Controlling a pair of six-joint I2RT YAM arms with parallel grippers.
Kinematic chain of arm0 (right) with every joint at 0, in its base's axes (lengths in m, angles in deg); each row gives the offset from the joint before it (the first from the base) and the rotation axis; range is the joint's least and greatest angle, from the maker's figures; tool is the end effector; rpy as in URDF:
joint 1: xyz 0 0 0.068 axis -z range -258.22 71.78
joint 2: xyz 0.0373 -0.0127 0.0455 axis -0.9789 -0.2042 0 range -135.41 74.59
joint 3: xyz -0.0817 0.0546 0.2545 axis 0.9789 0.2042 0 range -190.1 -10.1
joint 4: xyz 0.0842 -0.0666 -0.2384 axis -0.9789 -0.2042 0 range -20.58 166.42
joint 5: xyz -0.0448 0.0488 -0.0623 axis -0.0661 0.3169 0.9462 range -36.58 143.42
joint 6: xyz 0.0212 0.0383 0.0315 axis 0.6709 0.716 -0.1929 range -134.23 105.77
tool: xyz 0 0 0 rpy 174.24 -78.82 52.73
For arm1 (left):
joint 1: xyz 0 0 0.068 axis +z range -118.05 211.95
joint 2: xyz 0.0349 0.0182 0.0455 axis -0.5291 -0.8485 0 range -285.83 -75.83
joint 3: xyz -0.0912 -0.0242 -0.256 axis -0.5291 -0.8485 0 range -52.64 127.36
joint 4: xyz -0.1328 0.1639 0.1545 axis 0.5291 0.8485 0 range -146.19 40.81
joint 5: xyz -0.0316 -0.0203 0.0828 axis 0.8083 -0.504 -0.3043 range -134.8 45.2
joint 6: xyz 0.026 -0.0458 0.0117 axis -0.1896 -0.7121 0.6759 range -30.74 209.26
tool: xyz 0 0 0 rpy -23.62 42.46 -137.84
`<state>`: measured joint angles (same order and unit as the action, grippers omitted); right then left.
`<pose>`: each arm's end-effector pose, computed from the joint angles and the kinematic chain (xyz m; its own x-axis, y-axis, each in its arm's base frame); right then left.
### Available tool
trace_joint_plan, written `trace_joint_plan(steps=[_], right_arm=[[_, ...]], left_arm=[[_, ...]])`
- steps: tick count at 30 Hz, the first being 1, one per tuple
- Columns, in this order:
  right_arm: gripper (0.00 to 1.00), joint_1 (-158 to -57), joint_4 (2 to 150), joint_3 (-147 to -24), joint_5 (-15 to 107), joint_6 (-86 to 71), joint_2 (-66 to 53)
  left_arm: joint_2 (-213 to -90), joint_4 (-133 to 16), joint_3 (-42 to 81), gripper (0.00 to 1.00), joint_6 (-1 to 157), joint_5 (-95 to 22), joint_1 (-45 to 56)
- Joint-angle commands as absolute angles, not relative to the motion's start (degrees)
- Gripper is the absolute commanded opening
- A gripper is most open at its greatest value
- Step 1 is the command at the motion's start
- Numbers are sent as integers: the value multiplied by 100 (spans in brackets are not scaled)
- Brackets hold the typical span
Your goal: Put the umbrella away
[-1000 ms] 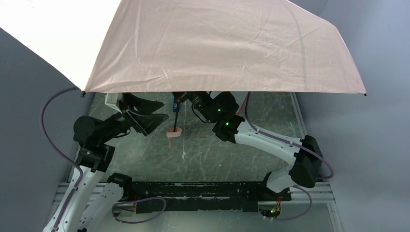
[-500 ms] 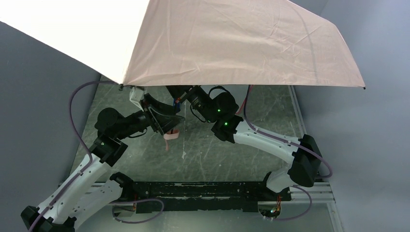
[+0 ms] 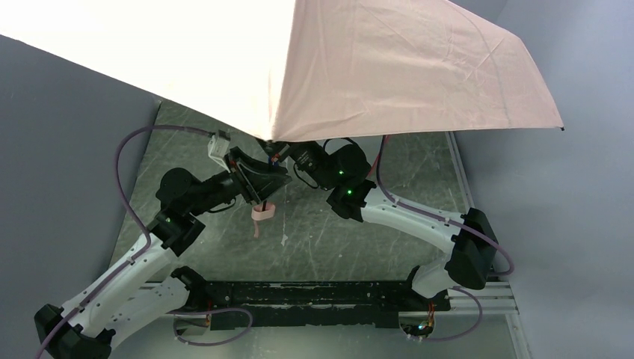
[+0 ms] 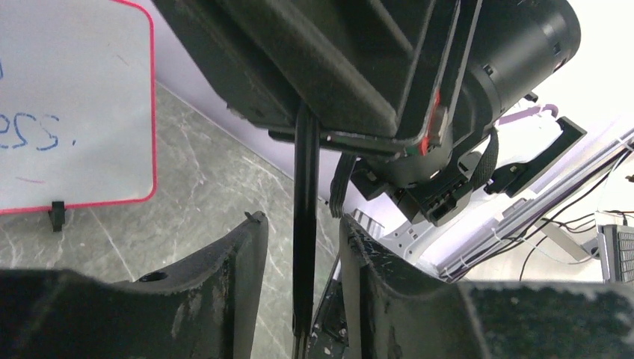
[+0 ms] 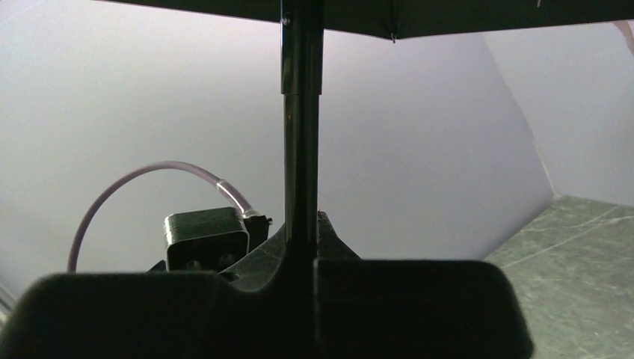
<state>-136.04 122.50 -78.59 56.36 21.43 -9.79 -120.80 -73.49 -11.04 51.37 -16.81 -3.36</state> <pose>0.1831 0.2877 0.4219 -0.2614 0.6777 -0.6873 -0.8237 0.2146 0.5248 0.1401 -0.1198 0.3709 -0.3866 -0.3907 -0.8354 0.8168 0.2755 -0.5068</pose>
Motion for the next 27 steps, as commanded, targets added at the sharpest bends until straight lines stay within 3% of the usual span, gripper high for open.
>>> trace_joint_plan(steps=[1, 11, 18, 20, 27], right_arm=[[0, -13606, 12808, -7839, 5370, 2215, -872], [0, -13606, 12745, -7819, 5368, 2185, -864], [0, -13613, 12812, -7770, 5224, 2220, -910], [0, -13606, 12829, -7777, 5206, 2242, -933], [0, -13608, 12854, -7747, 5208, 2234, -943]], left_arm=[[-12205, -7927, -1040, 43, 5117, -1843, -445], [-12293, -7974, -992, 19, 5091, -1895, -513], [-12268, -7861, -961, 16, 5107, -1977, -509], [-12232, -7801, -940, 5, 5176, -1977, -514], [-11926, -7201, -815, 9, 5416, -2649, -512]])
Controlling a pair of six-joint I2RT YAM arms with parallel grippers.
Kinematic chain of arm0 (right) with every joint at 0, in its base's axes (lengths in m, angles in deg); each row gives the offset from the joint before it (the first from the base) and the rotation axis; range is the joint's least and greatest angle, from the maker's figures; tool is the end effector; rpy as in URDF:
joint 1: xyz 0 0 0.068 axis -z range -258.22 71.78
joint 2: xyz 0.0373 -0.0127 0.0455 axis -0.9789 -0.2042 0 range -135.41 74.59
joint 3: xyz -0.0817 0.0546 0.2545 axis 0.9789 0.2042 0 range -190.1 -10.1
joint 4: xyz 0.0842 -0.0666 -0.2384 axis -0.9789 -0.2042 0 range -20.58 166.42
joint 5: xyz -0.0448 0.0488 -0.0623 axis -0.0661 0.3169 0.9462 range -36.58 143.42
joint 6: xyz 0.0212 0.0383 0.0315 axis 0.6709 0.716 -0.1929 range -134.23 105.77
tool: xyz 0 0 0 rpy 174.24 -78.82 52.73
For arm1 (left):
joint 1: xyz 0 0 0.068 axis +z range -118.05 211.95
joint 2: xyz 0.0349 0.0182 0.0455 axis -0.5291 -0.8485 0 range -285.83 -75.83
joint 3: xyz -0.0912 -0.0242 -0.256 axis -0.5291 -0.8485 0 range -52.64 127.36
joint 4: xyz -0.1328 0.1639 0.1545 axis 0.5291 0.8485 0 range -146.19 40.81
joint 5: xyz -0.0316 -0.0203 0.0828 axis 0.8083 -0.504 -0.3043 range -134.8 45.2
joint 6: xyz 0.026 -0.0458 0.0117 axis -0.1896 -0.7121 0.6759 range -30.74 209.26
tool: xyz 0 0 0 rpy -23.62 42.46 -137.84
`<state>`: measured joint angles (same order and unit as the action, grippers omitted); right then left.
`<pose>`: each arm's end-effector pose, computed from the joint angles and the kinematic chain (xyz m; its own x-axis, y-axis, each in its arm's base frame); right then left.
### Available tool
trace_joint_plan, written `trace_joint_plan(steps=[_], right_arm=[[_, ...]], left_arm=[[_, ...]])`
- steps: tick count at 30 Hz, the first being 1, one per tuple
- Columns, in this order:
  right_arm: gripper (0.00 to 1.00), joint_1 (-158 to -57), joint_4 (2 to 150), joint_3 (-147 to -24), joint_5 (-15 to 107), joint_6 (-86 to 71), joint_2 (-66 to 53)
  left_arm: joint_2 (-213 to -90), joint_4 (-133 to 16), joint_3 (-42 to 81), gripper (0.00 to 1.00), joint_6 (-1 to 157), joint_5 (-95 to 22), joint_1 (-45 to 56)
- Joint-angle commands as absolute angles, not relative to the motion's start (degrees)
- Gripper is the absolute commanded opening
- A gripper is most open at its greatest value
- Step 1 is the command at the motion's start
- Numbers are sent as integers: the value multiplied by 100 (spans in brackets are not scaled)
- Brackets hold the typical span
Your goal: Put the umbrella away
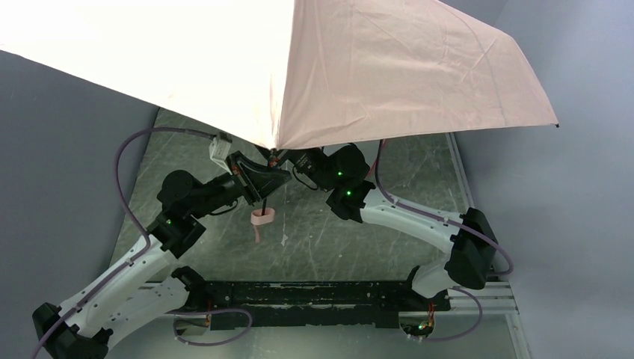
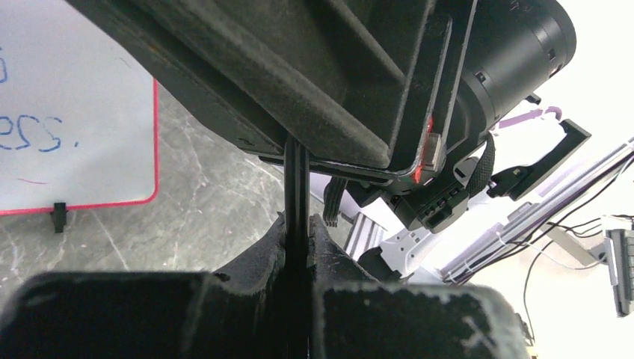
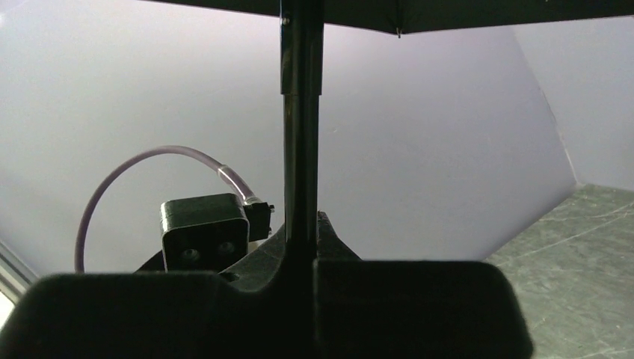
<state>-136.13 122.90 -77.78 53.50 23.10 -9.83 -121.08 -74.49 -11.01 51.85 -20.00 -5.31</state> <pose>0.1814 0.2893 0.4174 -0.3038 0.6569 -0.6900 -0.8330 0.1684 0.5271 0.1383 -0.1240 0.3723 -0.3697 -0.4116 -0.8330 0.8156 0.2857 -0.5032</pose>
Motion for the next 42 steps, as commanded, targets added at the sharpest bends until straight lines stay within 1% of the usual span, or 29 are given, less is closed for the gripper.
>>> trace_joint_plan(steps=[1, 3, 7, 8, 9, 10, 12, 14, 16, 18, 22, 32, 35, 38, 42], right_arm=[[0, -13612, 12867, -7751, 5202, 2226, -950], [0, -13611, 12871, -7764, 5189, 2221, -973], [0, -13610, 12795, -7812, 5171, 2166, -988], [2, -13608, 12749, -7813, 5192, 2124, -961], [6, -13611, 12702, -7813, 5223, 2079, -938], [12, -13607, 12659, -7807, 5266, 2030, -887], [30, -13607, 12546, -7769, 5441, 1892, -796], [42, -13608, 12492, -7716, 5649, 1777, -671], [49, -13611, 12409, -7699, 5817, 1650, -586], [53, -13607, 12271, -7735, 5929, 1482, -518], [58, -13601, 11969, -7752, 6297, 1256, -377], [60, -13518, 11203, -7875, 7356, 1048, -44], [63, -13437, 11053, -7866, 7599, 1089, 73], [65, -13283, 10897, -7940, 7658, 1205, 86], [66, -12928, 10620, -8156, 7435, 1689, -91]], left_arm=[[-11935, -7122, -776, 7, 5426, -2678, -510], [-11966, -7055, -739, 5, 5448, -2677, -510], [-11904, -7268, -900, 5, 5491, -2618, -514], [-11877, -7267, -927, 5, 5541, -2643, -514], [-11859, -7198, -909, 5, 5644, -2655, -514], [-11867, -7046, -861, 5, 5772, -2629, -514], [-11945, -6741, -699, 5, 5957, -2626, -512], [-12062, -6454, -531, 5, 6121, -2630, -514], [-12150, -6238, -400, 5, 6249, -2659, -514], [-12165, -6119, -356, 5, 6343, -2741, -514], [-12102, -5976, -337, 5, 6557, -2905, -514], [-11711, -5628, -507, 5, 6976, -3291, -514], [-11603, -5473, -639, 5, 7009, -3296, -513], [-11498, -5443, -770, 5, 7026, -3251, -514], [-11401, -5400, -842, 5, 7096, -3177, -514]])
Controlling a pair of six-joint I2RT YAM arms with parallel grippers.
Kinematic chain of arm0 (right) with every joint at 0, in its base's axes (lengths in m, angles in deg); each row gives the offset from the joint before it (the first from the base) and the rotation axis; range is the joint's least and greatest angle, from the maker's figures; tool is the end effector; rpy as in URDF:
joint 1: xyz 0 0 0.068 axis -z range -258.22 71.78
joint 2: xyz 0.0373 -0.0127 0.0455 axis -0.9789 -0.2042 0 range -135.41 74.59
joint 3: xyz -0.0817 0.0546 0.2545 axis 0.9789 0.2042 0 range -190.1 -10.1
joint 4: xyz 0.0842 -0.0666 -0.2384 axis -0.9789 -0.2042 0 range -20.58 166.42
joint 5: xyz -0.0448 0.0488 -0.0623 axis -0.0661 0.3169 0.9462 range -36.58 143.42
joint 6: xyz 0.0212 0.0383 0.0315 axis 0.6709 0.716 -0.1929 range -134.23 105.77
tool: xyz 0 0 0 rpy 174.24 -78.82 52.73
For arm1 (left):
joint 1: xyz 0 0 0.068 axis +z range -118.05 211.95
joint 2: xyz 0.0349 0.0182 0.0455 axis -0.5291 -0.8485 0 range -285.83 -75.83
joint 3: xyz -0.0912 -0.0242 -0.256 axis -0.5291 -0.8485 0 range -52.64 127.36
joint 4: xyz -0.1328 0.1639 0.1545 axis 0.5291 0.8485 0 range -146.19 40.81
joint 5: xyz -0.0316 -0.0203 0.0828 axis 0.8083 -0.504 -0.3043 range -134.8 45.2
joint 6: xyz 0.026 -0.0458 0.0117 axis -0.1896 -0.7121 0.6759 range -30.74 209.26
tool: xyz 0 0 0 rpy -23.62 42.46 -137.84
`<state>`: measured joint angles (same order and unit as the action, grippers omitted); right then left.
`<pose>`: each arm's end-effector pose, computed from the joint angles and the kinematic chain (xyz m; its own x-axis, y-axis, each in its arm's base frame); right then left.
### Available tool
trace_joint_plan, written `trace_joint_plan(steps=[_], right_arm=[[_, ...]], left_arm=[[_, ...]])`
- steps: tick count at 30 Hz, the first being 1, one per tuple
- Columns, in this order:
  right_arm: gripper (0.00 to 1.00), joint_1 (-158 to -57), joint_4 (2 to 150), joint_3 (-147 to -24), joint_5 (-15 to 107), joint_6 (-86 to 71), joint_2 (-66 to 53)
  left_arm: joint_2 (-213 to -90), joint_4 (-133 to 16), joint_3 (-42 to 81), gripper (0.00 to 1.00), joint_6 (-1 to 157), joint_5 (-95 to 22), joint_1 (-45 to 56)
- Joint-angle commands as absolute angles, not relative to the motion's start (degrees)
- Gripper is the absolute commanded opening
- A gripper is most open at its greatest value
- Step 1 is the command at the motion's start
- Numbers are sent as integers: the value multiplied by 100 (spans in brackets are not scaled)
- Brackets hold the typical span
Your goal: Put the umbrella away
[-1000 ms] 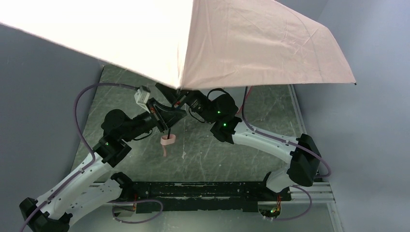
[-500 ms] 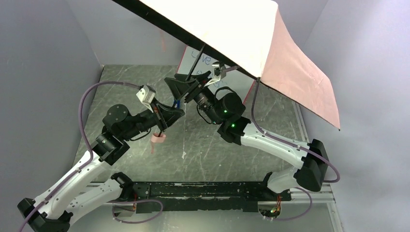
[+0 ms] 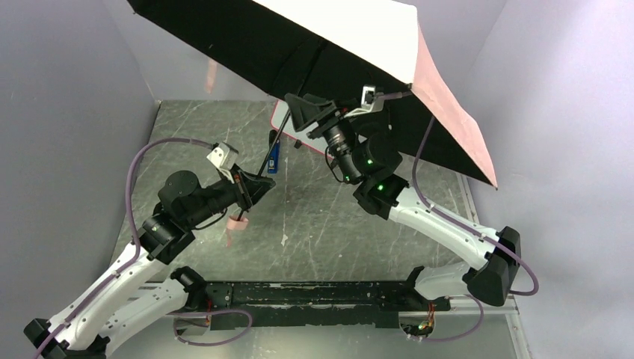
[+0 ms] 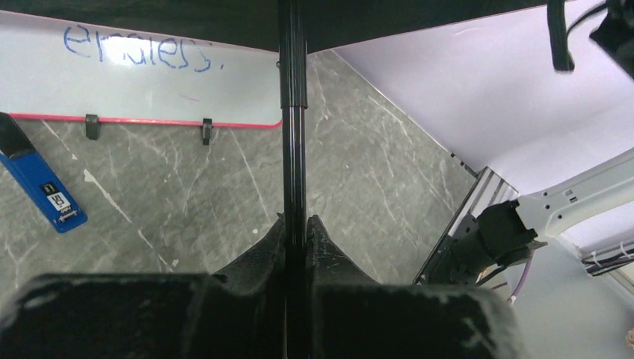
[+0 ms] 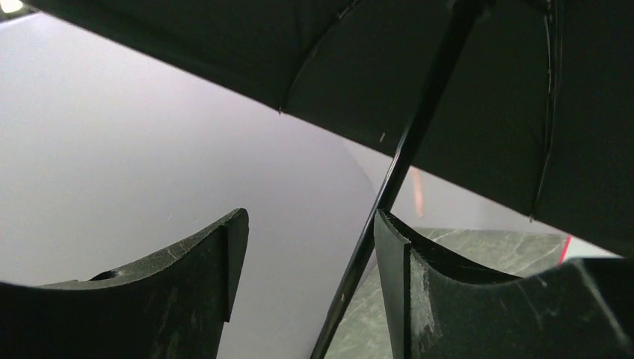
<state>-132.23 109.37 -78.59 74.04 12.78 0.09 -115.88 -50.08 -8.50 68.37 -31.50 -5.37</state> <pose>0.1835 0.2315 0.4505 -0.0229 0.6917 -0.7218 -0.6312 0.5499 0.5470 0.1274 -0.1075 0.3568 -0.3016 -0.2064 -0.9308 0.7120 0.6006 -0.3638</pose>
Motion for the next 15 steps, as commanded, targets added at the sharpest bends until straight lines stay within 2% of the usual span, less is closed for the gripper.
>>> trace_joint_plan(steps=[1, 10, 13, 15], right_arm=[[67, -12836, 10569, -8224, 7328, 1822, -162], [67, -12293, 10189, -8701, 6768, 2697, -831], [58, -12190, 10314, -8704, 6519, 2812, -924], [48, -12124, 10494, -8701, 6228, 2875, -986]], left_arm=[[-11382, -5384, -849, 5, 7108, -3163, -509], [-11228, -5337, -936, 5, 7176, -3195, -514], [-11202, -5338, -981, 5, 7177, -3163, -512], [-11187, -5329, -998, 5, 7198, -3145, -514]])
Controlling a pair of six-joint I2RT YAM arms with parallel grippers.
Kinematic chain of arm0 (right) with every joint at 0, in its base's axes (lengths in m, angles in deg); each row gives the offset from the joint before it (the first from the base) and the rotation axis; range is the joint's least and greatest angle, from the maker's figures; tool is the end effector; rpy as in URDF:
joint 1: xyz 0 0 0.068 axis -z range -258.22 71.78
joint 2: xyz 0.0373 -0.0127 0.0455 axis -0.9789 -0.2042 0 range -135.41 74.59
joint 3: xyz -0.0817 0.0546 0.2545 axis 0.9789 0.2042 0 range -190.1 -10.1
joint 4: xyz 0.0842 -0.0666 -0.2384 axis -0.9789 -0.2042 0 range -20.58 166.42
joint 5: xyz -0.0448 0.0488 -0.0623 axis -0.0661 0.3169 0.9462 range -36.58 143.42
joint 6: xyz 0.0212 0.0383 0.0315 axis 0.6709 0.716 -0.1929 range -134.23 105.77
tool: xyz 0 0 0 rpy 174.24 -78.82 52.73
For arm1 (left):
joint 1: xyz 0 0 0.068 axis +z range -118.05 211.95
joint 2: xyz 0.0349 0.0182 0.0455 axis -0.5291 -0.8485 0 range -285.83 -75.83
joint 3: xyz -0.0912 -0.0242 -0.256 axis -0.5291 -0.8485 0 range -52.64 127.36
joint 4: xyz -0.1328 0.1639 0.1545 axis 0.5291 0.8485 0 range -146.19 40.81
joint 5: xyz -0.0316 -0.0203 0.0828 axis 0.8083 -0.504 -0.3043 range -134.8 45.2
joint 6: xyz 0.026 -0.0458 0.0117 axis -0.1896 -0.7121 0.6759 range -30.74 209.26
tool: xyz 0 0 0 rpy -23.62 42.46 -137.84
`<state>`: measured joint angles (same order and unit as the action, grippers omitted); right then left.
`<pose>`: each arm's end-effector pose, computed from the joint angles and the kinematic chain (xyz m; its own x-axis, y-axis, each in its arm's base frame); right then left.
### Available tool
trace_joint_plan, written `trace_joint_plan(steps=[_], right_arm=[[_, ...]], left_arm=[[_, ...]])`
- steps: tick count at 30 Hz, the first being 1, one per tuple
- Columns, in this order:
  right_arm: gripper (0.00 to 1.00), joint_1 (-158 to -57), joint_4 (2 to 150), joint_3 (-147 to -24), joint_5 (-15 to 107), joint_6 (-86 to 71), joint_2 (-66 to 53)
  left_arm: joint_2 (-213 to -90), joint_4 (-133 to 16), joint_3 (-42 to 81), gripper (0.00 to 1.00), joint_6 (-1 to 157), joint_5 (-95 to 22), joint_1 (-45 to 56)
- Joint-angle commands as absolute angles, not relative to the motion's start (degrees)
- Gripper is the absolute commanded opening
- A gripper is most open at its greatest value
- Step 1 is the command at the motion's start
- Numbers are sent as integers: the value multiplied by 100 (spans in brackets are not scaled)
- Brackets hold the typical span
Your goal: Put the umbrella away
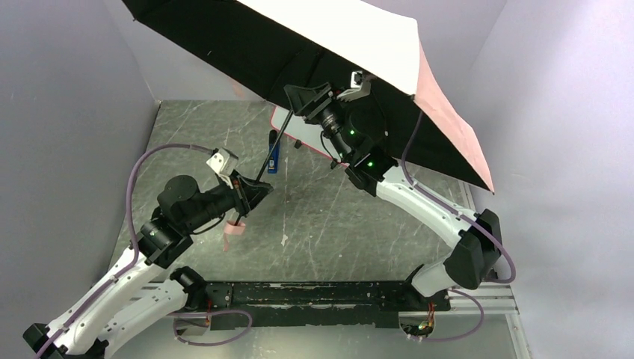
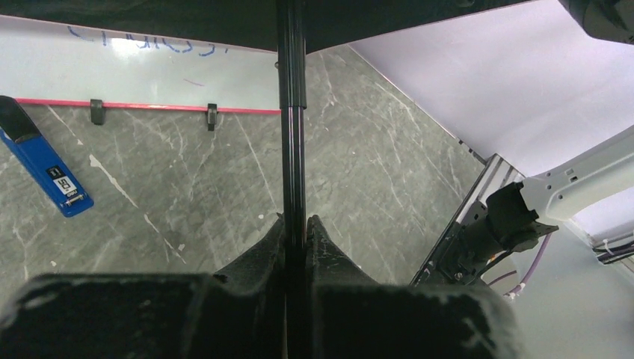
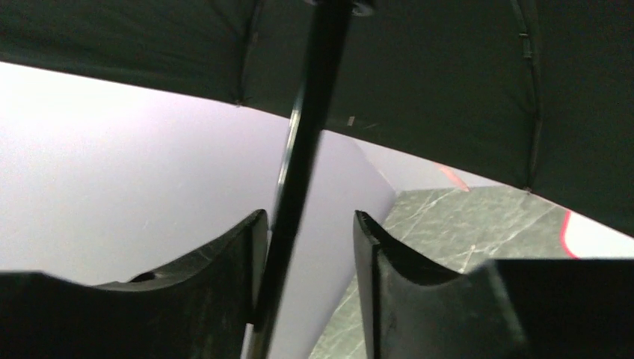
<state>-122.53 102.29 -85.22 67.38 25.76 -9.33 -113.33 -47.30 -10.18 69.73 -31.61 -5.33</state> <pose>0.2544 0.2364 0.4296 -0.1687 0.7069 -0.6870 -0.5279 0.5238 0.6686 0.1206 -0.1021 0.3477 -0.3090 -0.1738 -0.9351 0.7082 0.6141 -0.3482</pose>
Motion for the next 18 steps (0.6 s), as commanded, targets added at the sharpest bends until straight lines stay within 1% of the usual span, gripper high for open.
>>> trace_joint_plan(steps=[1, 5, 7, 10, 11, 14, 15, 16, 18], right_arm=[[44, -12098, 10589, -8696, 6094, 2890, -1014], [24, -12087, 11088, -8519, 5674, 2862, -962], [13, -12080, 11273, -8415, 5504, 2871, -883], [3, -12080, 11476, -8308, 5167, 2831, -764], [0, -12076, 11550, -8264, 5064, 2831, -720], [0, -12081, 11742, -8086, 4858, 2899, -568], [0, -12084, 11779, -8047, 4807, 2933, -528], [0, -12082, 11810, -8016, 4753, 2974, -484], [0, -12078, 11907, -7920, 4708, 3097, -401]], left_arm=[[-11181, -5324, -1016, 5, 7221, -3132, -514], [-11190, -5296, -1045, 5, 7251, -3098, -514], [-11235, -5281, -1038, 5, 7227, -3057, -512], [-11325, -5340, -994, 18, 7127, -2915, -514], [-11329, -5386, -988, 24, 7084, -2850, -512], [-11336, -5570, -979, 43, 6910, -2690, -514], [-11350, -5655, -975, 56, 6844, -2664, -514], [-11366, -5777, -967, 63, 6776, -2638, -513], [-11411, -5972, -973, 66, 6663, -2553, -513]])
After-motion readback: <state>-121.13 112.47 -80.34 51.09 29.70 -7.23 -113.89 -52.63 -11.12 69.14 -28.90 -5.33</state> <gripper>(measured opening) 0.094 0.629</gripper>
